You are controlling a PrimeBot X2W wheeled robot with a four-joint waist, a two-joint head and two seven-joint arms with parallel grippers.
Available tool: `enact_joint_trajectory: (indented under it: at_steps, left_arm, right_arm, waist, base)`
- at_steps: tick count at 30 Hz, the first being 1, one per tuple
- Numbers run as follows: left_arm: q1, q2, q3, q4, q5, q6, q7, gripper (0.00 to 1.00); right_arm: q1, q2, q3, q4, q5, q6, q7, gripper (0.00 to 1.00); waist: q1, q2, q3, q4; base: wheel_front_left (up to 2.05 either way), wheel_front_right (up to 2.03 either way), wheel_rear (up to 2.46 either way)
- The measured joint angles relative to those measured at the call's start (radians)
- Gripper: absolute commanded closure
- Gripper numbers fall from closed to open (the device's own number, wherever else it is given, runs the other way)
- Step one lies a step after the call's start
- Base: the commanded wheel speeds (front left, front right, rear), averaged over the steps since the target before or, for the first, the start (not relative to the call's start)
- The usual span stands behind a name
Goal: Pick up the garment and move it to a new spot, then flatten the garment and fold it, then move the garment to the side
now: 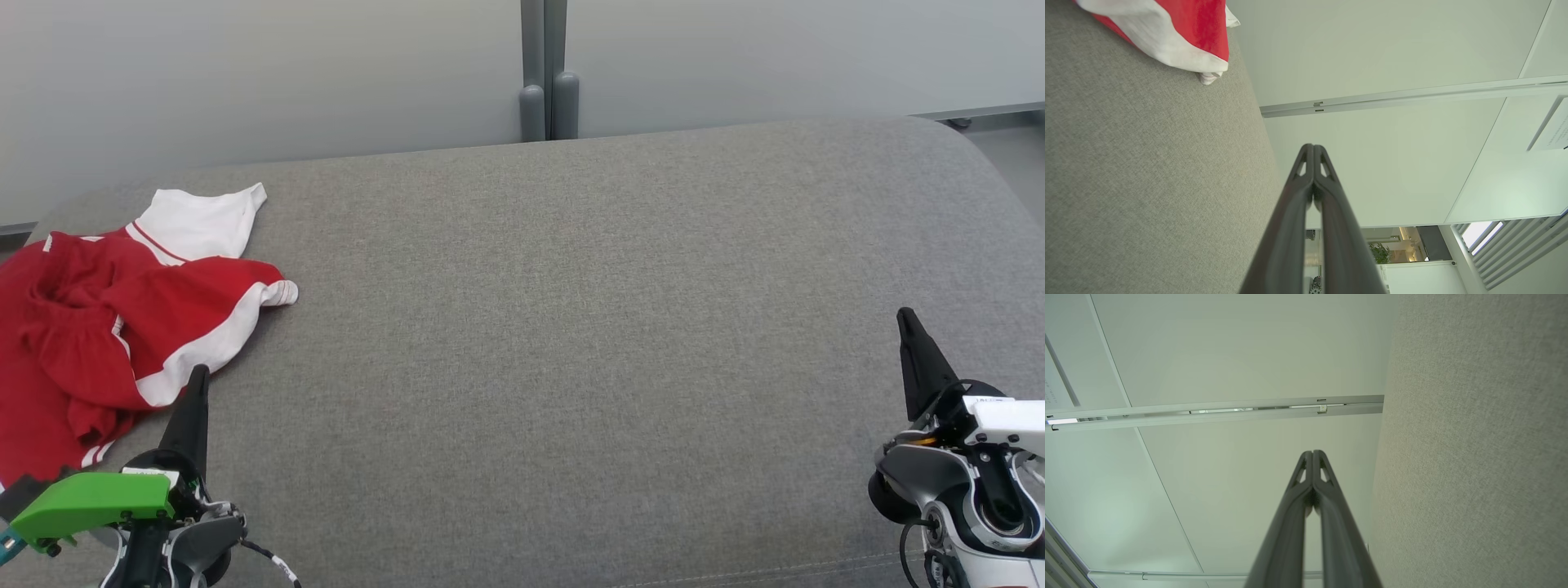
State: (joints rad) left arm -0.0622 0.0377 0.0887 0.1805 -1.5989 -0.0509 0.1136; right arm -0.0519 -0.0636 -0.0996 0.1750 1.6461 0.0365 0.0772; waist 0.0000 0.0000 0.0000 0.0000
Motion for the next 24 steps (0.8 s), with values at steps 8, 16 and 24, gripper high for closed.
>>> enact_joint_trajectory:
  at_steps: [8, 16, 24]
  left_arm:
    - [0.0, 0.0, 0.0, 0.0, 0.0, 0.0, 0.0, 1.0]
    - [0.0, 0.0, 0.0, 0.0, 0.0, 0.0, 0.0, 1.0]
    - [0.0, 0.0, 0.0, 0.0, 0.0, 0.0, 0.0, 1.0]
  right_arm:
    - [0.0, 0.0, 0.0, 0.0, 0.0, 0.0, 0.0, 1.0]
    - [0.0, 0.0, 0.0, 0.0, 0.0, 0.0, 0.0, 1.0]
    - [0.0, 0.0, -0.001, 0.0, 0.0, 0.0, 0.0, 1.0]
  waist:
    - [0.0, 0.0, 0.0, 0.0]
    - [0.0, 0.0, 0.0, 0.0]
    - [0.0, 0.0, 0.0, 0.0]
  base:
    - [0.0, 0.0, 0.0]
    - [0.0, 0.0, 0.0]
    - [0.0, 0.0, 0.0]
